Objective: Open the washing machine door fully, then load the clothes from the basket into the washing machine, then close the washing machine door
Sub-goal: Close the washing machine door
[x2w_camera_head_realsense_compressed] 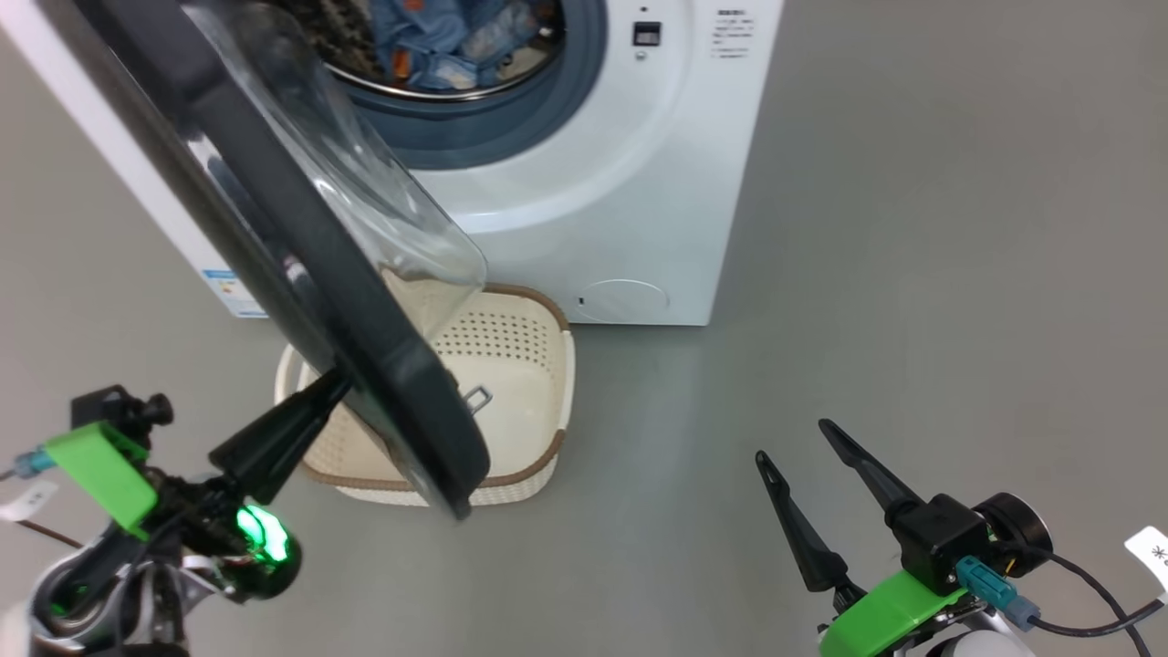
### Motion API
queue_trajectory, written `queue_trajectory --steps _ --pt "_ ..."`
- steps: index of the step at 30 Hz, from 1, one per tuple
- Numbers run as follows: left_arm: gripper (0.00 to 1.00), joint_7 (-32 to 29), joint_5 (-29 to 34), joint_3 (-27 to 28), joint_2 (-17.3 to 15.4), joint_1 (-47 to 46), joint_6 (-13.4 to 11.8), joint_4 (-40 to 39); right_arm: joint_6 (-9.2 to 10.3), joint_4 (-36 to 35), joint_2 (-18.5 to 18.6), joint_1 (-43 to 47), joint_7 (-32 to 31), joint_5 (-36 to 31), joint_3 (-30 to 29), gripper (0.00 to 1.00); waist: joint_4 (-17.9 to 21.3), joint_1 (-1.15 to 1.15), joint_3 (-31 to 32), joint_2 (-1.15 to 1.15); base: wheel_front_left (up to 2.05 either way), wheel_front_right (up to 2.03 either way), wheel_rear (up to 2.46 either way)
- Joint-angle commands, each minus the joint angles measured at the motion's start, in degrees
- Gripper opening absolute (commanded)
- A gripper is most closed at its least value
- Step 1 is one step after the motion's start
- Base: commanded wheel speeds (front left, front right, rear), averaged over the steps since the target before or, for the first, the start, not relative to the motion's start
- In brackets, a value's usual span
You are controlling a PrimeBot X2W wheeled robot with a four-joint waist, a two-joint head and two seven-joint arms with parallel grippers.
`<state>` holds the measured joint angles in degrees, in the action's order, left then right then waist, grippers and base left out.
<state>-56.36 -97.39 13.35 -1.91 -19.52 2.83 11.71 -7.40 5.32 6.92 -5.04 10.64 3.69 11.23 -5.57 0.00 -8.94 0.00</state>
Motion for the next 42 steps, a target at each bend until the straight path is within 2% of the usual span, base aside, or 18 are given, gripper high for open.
queue_trajectory --steps 1,15,33,42 --pt "0.0 0.7 -0.9 0.3 -1.0 -0.3 0.6 -0.8 -0.09 -1.1 -0.2 -1.8 0.7 0.0 1.3 1.0 1.3 0.0 -0.3 0.0 0.0 0.0 0.0" --pt "0.0 12.3 -6.3 -8.0 -1.0 -1.9 4.3 2.6 -0.09 0.4 -0.8 -2.6 1.8 0.2 1.8 1.0 7.3 0.0 -0.8 0.0 0.0 0.0 0.0" --pt "0.0 27.8 -7.3 -12.3 -1.0 -8.4 4.6 2.4 -0.09 1.3 -2.0 -2.5 3.1 0.3 -0.5 1.0 13.3 0.0 -2.9 0.0 0.0 0.0 0.0" --pt "0.0 30.0 -8.1 -12.7 -1.0 -8.9 4.7 1.5 -0.09 2.1 -2.6 -2.8 3.7 0.2 -1.2 1.0 14.3 0.0 -3.1 0.0 0.0 0.0 0.0"
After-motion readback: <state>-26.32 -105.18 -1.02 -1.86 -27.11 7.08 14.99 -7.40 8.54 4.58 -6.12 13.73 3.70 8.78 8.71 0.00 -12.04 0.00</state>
